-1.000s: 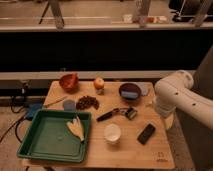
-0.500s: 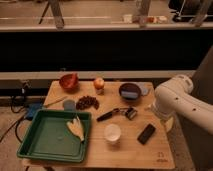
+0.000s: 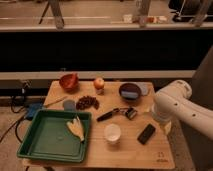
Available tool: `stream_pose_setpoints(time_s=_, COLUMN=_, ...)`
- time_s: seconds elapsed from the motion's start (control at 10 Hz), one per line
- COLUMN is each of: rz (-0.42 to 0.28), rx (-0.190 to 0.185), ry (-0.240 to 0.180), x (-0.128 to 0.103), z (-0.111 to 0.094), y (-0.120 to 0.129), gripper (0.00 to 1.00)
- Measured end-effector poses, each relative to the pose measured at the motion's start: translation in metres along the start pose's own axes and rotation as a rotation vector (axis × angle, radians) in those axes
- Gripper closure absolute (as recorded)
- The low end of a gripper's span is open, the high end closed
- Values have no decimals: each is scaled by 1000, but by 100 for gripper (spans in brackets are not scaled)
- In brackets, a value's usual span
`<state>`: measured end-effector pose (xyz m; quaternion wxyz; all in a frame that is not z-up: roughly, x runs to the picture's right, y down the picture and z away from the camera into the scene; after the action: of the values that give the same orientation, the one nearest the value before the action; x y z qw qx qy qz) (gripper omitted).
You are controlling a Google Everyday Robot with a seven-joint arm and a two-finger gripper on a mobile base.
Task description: Place eraser in red bowl
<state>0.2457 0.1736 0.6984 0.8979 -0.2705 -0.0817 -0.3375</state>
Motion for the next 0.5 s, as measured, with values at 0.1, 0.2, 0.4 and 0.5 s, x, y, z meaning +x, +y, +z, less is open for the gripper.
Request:
stream_pose_setpoints(time_s=0.1, rz=-17, rx=4, ry=-1, x=-3, z=3, y=-1, gripper=20)
stream_pose_setpoints(time_s=0.2, rz=-33, rx=8, ry=-8, x=-7, z=6, y=-2, gripper=20)
stream_pose_setpoints(time_s=0.4, rz=-47, rx=13, ry=-12, x=-11, z=8, y=0, gripper=20)
stream_pose_setpoints(time_s=0.5, rz=-67, rx=15, ry=-16, x=-14, z=11, y=0, gripper=20)
